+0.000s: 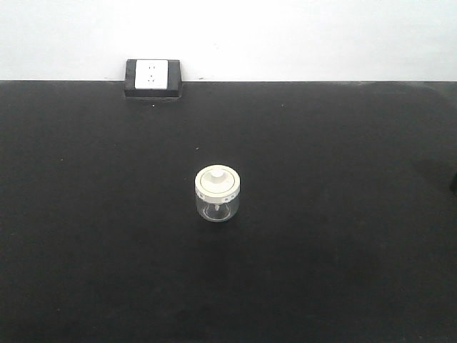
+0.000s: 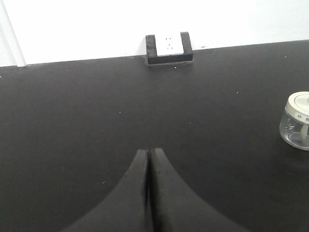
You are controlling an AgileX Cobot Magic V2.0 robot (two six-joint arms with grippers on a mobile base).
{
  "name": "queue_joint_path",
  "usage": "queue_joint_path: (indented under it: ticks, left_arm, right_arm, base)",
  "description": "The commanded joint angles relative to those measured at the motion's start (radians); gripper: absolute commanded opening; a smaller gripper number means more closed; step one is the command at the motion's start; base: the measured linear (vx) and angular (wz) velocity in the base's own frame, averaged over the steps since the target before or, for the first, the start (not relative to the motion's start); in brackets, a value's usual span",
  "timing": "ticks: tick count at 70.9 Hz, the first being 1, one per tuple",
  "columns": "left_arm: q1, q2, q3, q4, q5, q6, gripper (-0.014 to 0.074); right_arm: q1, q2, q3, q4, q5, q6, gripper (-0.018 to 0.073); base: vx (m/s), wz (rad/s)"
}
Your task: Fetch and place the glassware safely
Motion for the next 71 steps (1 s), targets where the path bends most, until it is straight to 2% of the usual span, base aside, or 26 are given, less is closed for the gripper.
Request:
queue_joint_path:
  ticks: [1, 20, 34, 56, 71]
  left_arm:
    - [-0.001, 0.016, -0.027, -0.009, -0.072, -0.005, -0.0007]
    - [-0.001, 0.016, -0.027, -0.009, -0.072, -0.005, -0.0007]
    - [-0.001, 0.016, -0.027, -0.009, -0.072, -0.005, -0.0007]
    - [-0.001, 0.016, -0.027, -0.009, -0.072, -0.005, -0.0007]
    - [-0.001, 0.016, -0.027, -0.009, -0.072, -0.005, -0.0007]
  right_arm:
    - [0.06, -0.078, -0.016, -0.018, 0.061, 0.003, -0.0003]
    - [0.292, -0.237, -0.014, -0.02, 0.294, -0.015, -0.0003]
    - [0.404, -0.324, -0.014, -0.02, 0.396, -0.09, -0.0003]
    - [0.428, -0.401, 0.08, -0.015, 0.368, -0.091, -0.0001]
    - [0.428, -0.416, 0.146, -0.027, 0.279, -0.088, -0.0001]
  base:
    - [0.0, 0.0]
    - [0.0, 0.0]
    - [0.0, 0.0]
    - [0.0, 0.0]
    - [0.0, 0.0]
